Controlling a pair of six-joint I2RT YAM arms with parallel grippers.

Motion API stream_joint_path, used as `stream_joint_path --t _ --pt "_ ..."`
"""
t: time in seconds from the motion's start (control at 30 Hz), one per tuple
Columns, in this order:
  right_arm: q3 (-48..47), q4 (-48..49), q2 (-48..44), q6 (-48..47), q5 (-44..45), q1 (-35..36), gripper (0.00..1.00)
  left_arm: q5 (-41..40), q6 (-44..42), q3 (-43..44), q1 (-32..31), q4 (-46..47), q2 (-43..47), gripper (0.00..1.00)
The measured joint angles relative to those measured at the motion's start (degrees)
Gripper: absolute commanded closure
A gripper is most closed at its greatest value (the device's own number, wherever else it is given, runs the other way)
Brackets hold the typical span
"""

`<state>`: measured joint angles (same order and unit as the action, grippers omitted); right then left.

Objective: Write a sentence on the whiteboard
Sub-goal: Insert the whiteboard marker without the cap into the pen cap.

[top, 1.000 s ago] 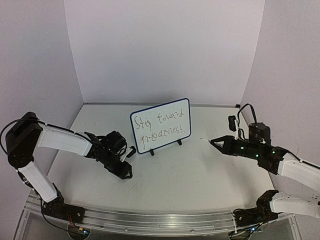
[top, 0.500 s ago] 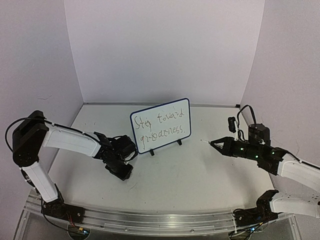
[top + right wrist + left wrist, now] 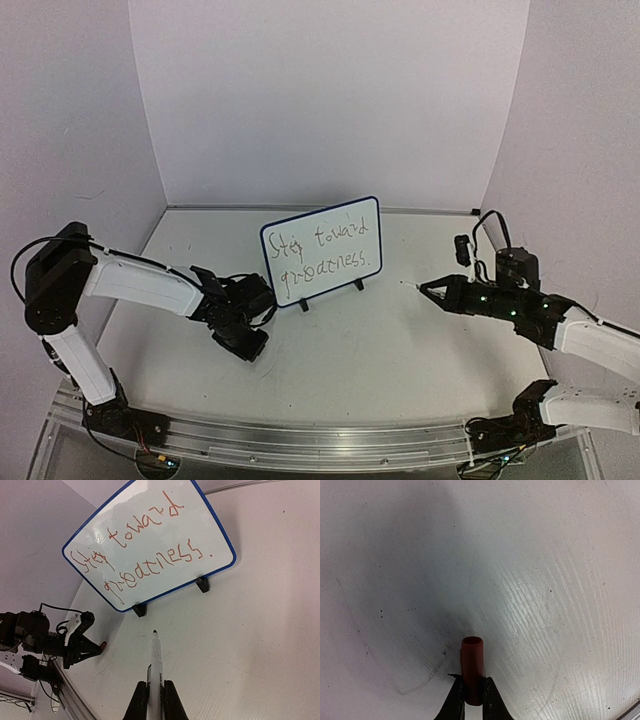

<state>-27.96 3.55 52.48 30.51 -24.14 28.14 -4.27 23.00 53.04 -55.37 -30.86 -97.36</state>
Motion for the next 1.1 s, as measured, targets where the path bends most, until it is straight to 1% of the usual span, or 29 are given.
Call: stream_joint_path --t 0.13,0.27,0.4,0.47,0.6,0.8,0.93,1.1 --pt "-2.2 -2.2 3.3 -1.9 -4.7 0.0 1.00 0.1 -0.5 -1.0 -0.4 1.6 0.7 1.00" --pt "-7.7 -6.4 8.6 -5.0 -13.0 0.0 1.00 0.0 -2.4 -3.7 -2.9 4.0 2.9 1.00" --pt "-11.7 -9.2 12.7 -6.8 -22.5 -0.1 1.00 1.5 -5.9 -6.9 -7.0 6.8 8.5 1.00" --pt "-13.3 -10.4 15.1 -6.9 -27.6 -0.1 1.00 3.2 -8.1 -7.3 -8.5 8.5 12.1 1.00" --pt "-14.8 -12.3 18.4 -7.0 -36.2 -0.1 1.00 8.1 -11.6 -6.1 -9.0 11.9 16.4 1.00" --pt "-14.8 -14.0 19.1 -6.3 -46.8 -0.1 1.00 19.1 -14.8 -2.3 -9.7 17.0 16.8 1.00" --pt "-15.4 -15.0 19.7 -5.8 -50.5 0.6 1.00 25.7 -16.6 -0.6 -10.0 17.8 16.8 1.00" --pt "-16.7 -15.3 22.4 -5.6 -51.7 3.4 1.00 30.9 -19.7 1.8 -10.1 17.5 16.2 1.00"
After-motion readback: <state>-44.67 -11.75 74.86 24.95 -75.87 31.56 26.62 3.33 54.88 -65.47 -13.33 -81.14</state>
